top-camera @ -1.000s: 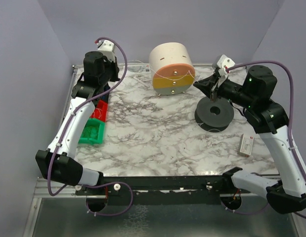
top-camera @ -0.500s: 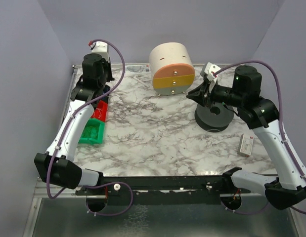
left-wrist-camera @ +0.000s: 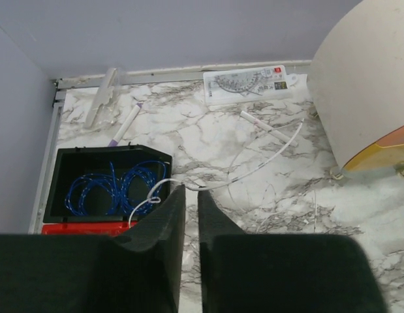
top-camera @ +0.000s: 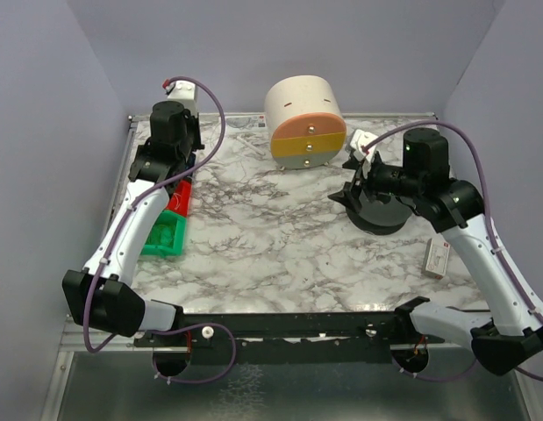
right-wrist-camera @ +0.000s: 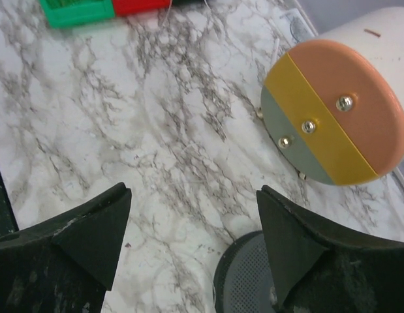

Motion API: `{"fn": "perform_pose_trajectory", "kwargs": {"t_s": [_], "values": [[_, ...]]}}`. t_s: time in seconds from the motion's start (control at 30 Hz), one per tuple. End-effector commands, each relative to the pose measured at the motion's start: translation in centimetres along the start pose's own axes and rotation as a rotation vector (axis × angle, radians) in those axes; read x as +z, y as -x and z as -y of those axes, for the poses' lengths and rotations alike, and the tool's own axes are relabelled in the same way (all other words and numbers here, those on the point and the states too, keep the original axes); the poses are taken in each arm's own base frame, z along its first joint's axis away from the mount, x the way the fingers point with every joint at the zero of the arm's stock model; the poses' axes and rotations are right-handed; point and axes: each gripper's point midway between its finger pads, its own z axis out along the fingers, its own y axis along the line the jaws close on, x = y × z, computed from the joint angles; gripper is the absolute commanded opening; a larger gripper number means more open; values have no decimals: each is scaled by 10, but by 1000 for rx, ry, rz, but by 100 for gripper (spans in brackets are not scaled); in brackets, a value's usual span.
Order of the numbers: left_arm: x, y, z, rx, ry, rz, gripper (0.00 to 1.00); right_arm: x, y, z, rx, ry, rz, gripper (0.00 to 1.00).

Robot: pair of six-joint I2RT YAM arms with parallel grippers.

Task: Wrap the cables
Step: Adjust the cable at the center of the board.

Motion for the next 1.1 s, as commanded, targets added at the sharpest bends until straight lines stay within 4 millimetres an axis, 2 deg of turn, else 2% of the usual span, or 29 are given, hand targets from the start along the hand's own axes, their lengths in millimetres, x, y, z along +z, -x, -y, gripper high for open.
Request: {"fn": "perform_pose_trajectory", "kwargs": {"t_s": [0.0, 0.07, 0.2, 0.33, 0.5, 0.63, 0.73, 0.9, 1.07], "values": [[-3, -6, -11, 28, 54, -1, 24, -18, -59, -5, -47, -37, -220, 84], [-1, -10, -14, 30, 70, -12, 35, -28, -87, -16, -68, -9, -322, 87], [0, -9, -13, 58, 63, -14, 67, -42, -144, -38, -94, 62, -492, 88], [1, -1, -5, 53, 23, -4, 86, -47, -190, -57, -155, 151, -581, 88], [-2, 7, 4, 40, -30, 11, 92, -43, -234, -72, -193, 248, -662, 84], [-7, 7, 14, 41, -88, 16, 92, -37, -272, -58, -260, 187, -750, 84], [-8, 4, 15, 39, -94, 10, 92, -28, -290, -52, -318, 164, -750, 84], [-6, -2, 18, 25, -104, -1, 92, -9, -301, -61, -330, 204, -683, 84], [-6, -3, 21, 8, -118, -4, 92, 1, -317, -63, -308, 214, -695, 78]]}}
